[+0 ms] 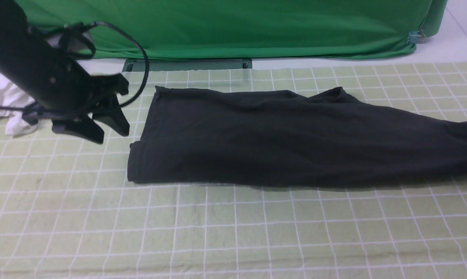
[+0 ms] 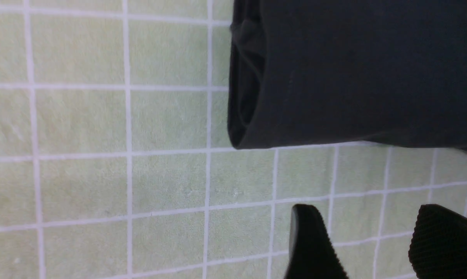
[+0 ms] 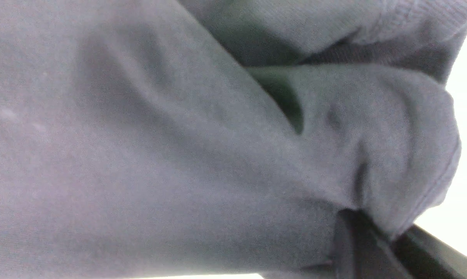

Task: Fold a long-sleeved shirt over a green coffee tablecloth.
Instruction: 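Fold the right end of the dark garment over onto its left end with the right gripper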

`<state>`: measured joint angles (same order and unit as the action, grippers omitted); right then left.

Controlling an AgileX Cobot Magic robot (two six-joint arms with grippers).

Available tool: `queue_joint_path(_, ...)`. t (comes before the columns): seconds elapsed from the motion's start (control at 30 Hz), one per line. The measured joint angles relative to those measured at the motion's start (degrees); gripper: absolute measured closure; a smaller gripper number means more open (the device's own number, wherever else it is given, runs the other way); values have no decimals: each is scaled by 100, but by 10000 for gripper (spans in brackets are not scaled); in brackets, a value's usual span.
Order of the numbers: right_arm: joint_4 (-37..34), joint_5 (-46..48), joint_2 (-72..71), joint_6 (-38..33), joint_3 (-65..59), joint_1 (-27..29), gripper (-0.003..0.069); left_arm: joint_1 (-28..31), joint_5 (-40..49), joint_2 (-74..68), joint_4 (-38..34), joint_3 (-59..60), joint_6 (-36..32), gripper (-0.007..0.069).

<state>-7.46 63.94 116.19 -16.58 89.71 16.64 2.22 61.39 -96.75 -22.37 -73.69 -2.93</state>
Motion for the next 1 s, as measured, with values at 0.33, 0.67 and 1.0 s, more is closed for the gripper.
queue_joint_path(0.33, 41, -14, 0, 106, 0, 0, 621, 0, -1361, -524, -286, 756, -66, 260)
queue_joint_path(0.67, -5, -28, 0, 248, 0, 0, 621, 0, -1712, -1176, -1060, 756, -776, 303)
queue_joint_path(1.0, 252, 200, -126, 692, -7, 0, 622, 0, -1393, -1038, -1175, 828, -1231, 607)
